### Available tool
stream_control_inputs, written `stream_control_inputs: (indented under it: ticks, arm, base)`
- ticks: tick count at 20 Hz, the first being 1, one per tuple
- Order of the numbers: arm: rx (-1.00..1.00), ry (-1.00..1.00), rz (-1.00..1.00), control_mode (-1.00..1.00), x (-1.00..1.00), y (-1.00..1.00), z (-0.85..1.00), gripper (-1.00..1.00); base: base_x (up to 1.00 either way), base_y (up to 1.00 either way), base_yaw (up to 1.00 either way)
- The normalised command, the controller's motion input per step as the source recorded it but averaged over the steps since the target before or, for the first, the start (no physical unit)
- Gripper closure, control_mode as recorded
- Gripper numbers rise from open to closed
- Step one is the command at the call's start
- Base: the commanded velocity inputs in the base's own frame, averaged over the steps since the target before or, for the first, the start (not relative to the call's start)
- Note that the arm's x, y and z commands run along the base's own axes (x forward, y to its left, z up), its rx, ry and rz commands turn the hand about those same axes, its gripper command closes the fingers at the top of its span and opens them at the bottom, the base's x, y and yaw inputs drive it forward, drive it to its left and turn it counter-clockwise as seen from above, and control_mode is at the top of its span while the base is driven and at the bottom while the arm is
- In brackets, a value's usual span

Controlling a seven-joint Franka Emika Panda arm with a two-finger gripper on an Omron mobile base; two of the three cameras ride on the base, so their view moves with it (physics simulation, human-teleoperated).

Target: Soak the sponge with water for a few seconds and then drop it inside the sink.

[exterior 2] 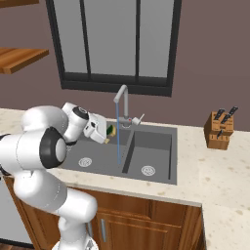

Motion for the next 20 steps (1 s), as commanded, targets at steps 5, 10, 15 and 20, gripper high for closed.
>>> stream_control_inputs:
  ticks: [5,10,15,20]
  arm:
    - [0.00,0.03,0.00,-1.00,0.13,0.00,-0.11,1.00]
    - [0.00,0.02,0.00,-1.00,0.14,0.00,-0.11,1.00]
    - [-0.01,0.06,0.01,-1.00,0.19,0.00,-0.01,1.00]
    - [0.00,0.10,0.04,-1.00,0.11,0.00,0.00,1.00]
  base:
    - [0.00,0.00,0.00]
    - [0.00,0.00,0.00]
    - [0.00,0.00,0.00]
    - [0.00,0.00,0.00]
